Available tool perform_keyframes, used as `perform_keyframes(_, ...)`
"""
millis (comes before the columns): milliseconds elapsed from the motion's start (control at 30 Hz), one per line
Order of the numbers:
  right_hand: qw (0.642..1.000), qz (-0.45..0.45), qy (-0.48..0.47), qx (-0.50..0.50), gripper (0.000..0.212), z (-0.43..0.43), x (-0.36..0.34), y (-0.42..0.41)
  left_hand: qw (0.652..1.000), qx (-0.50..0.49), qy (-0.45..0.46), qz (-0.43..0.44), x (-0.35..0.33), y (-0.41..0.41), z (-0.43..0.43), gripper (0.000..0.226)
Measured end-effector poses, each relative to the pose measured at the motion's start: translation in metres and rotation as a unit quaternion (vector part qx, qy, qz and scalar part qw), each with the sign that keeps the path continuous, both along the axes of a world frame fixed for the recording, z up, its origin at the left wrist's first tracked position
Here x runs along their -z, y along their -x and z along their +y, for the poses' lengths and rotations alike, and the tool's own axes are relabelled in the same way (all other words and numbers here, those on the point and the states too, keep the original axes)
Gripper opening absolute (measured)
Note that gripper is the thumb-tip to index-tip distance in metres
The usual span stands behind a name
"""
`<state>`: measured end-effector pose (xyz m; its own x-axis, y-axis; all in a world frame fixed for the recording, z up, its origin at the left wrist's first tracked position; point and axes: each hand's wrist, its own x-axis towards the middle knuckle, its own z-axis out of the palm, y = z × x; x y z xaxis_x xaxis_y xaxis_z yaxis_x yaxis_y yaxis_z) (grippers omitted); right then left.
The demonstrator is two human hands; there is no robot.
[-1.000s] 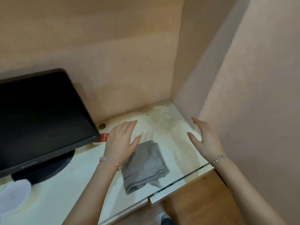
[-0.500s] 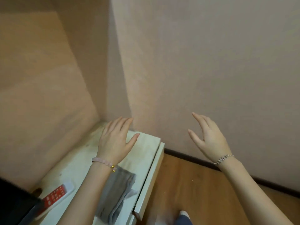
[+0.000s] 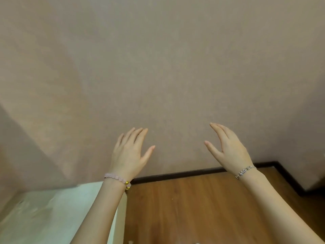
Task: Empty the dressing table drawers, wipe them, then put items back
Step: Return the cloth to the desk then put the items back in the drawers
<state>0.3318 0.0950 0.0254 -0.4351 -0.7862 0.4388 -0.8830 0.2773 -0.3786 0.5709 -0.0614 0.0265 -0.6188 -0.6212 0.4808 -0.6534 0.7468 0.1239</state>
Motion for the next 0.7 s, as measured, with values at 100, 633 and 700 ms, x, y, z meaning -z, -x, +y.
perform_keyframes(100,0.999,-0.006,0.0,0.034,0.057,0.003,0.001,0.041,0.999,0.034,-0.003,-0.008,0.001,0.053,-0.014,0.06)
perform_keyframes(633,0.968,-0.027,-0.04,0.245,0.058,0.049,0.004,0.22,0.97,0.243,-0.006,-0.024,0.01,0.323,-0.038,0.059)
perform_keyframes(700,0.958,-0.03,-0.046,0.282,0.058,0.061,0.005,0.232,0.959,0.282,-0.01,-0.025,0.012,0.354,-0.036,0.059)
